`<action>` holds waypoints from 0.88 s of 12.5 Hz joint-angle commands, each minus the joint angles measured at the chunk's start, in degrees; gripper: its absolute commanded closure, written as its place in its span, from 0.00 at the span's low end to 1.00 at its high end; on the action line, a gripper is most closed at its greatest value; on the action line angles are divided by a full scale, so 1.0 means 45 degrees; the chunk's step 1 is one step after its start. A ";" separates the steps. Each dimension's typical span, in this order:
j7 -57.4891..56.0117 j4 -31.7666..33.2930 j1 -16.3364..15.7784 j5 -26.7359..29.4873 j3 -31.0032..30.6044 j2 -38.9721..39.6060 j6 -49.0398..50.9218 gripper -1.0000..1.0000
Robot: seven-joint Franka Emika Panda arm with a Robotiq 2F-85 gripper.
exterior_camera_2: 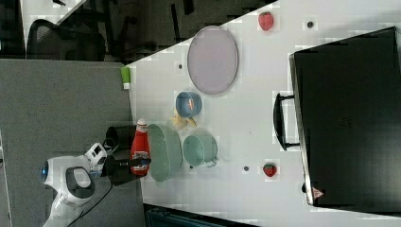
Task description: Pick Ketchup from the table and place it in strainer.
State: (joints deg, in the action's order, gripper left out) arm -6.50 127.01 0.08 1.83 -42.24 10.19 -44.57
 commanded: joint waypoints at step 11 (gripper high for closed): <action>0.2668 -0.0415 -0.0695 -0.1074 0.0338 0.2496 -0.2691 0.00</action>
State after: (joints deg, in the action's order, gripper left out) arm 2.46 127.01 -2.91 -2.79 -39.92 23.30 -56.43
